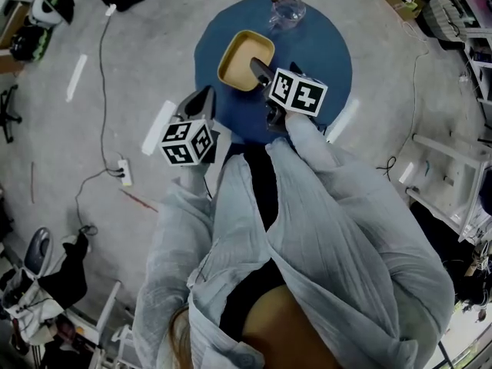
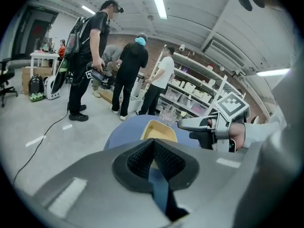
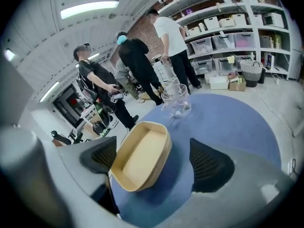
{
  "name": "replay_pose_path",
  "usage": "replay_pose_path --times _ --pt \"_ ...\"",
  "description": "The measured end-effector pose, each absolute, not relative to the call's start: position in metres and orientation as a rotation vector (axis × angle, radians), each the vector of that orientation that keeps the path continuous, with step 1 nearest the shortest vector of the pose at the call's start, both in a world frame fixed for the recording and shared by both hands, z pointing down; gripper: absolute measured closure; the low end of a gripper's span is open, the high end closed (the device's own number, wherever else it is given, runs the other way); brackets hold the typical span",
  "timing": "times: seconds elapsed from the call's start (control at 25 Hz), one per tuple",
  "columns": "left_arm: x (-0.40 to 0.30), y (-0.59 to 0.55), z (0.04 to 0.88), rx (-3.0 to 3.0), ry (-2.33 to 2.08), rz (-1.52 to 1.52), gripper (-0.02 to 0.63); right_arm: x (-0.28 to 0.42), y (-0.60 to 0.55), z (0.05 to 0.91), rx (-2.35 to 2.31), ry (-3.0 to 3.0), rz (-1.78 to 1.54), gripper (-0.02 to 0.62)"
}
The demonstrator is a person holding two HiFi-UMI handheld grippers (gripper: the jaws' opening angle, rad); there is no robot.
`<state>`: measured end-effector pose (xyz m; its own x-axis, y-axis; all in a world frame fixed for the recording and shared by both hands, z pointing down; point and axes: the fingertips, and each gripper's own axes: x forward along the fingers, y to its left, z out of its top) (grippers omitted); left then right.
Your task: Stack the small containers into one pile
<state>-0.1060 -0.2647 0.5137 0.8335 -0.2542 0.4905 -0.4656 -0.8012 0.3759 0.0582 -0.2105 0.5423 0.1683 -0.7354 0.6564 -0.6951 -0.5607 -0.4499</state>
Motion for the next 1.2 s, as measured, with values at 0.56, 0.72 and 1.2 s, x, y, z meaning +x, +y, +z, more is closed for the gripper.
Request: replay_pose_path --times 0.56,0.72,1.2 --pt "-0.052 -0.224 0.444 2.570 -0.650 0.379 0.593 0.092 -0.178 0.436 -2.114 1.985 -1.045 0.187" --pt "-0.034 -0.212 0.424 2.601 -0.670 0.343 0.594 0.104 -0.168 0.409 -2.073 2.130 -0.930 0.201" --pt "-0.025 -0.176 0.398 2.651 -0.745 0.286 0.594 0.135 -0.126 0.374 -2.120 2.383 -0.540 0.544"
